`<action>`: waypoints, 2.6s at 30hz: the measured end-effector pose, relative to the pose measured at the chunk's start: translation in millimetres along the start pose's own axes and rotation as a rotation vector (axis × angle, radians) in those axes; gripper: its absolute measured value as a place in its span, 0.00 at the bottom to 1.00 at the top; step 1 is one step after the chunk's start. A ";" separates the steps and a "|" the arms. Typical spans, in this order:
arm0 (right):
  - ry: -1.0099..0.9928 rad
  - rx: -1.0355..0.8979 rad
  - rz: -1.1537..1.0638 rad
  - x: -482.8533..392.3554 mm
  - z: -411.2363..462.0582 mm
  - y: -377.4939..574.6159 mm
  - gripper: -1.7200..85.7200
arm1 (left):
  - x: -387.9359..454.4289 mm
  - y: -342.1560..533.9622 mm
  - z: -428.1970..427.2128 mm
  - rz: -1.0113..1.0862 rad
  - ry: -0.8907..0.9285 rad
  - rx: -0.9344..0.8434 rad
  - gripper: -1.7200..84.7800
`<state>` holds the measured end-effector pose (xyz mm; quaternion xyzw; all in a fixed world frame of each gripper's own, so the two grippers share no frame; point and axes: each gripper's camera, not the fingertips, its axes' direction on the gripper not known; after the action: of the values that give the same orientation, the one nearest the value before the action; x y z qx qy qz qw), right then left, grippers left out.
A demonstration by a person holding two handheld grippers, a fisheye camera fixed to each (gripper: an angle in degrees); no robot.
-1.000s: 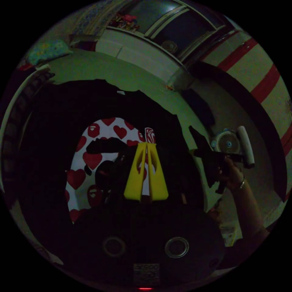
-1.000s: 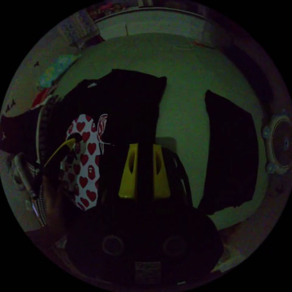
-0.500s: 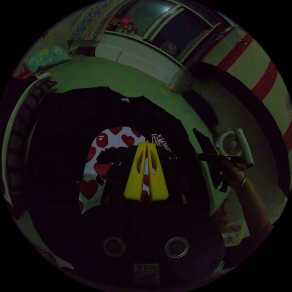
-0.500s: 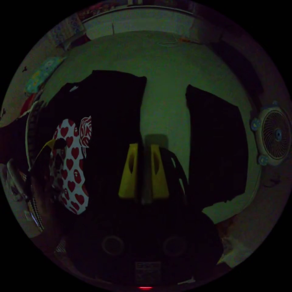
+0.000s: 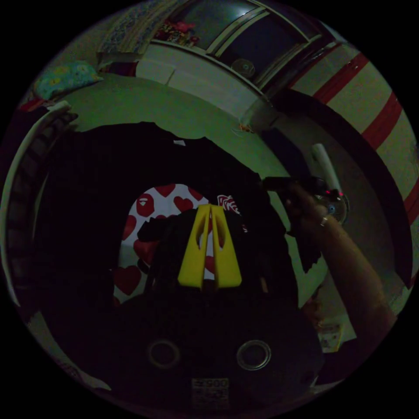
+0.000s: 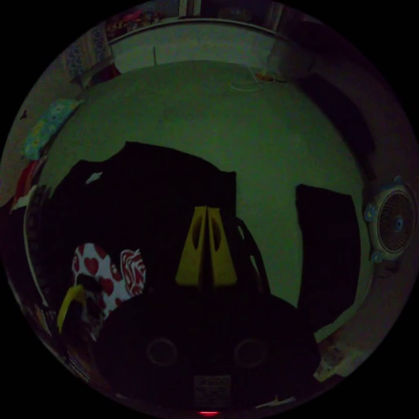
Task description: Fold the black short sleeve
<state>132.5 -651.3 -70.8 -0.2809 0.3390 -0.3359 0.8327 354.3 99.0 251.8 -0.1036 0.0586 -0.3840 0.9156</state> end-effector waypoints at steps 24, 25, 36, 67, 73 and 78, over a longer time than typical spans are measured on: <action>-0.091 0.121 -0.092 110.2 -29.0 441.2 0.01 | 22.6 195.7 -194.4 0.065 -0.114 0.009 0.02; -0.072 0.131 -0.075 119.4 -30.5 474.8 0.01 | 31.3 209.3 -215.9 0.077 -0.118 0.027 0.02; -0.265 0.121 0.167 201.5 0.5 709.2 0.07 | 41.6 395.1 -379.4 0.170 -0.321 -0.018 0.07; -0.802 -0.093 -0.028 312.6 56.3 960.7 0.02 | -3.0 695.5 -576.2 0.116 -0.140 -0.301 0.16; -0.793 -0.102 -0.062 312.7 54.3 981.9 0.01 | 10.8 722.0 -596.1 0.165 -0.149 -0.279 0.10; -0.693 -0.018 -0.117 304.5 40.1 1001.1 0.01 | 13.8 737.0 -611.3 0.133 -0.148 -0.270 0.06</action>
<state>697.9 -252.8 -857.0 -0.4045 0.0227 -0.2646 0.8751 758.9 504.5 -515.6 -0.2498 0.0488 -0.3025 0.9185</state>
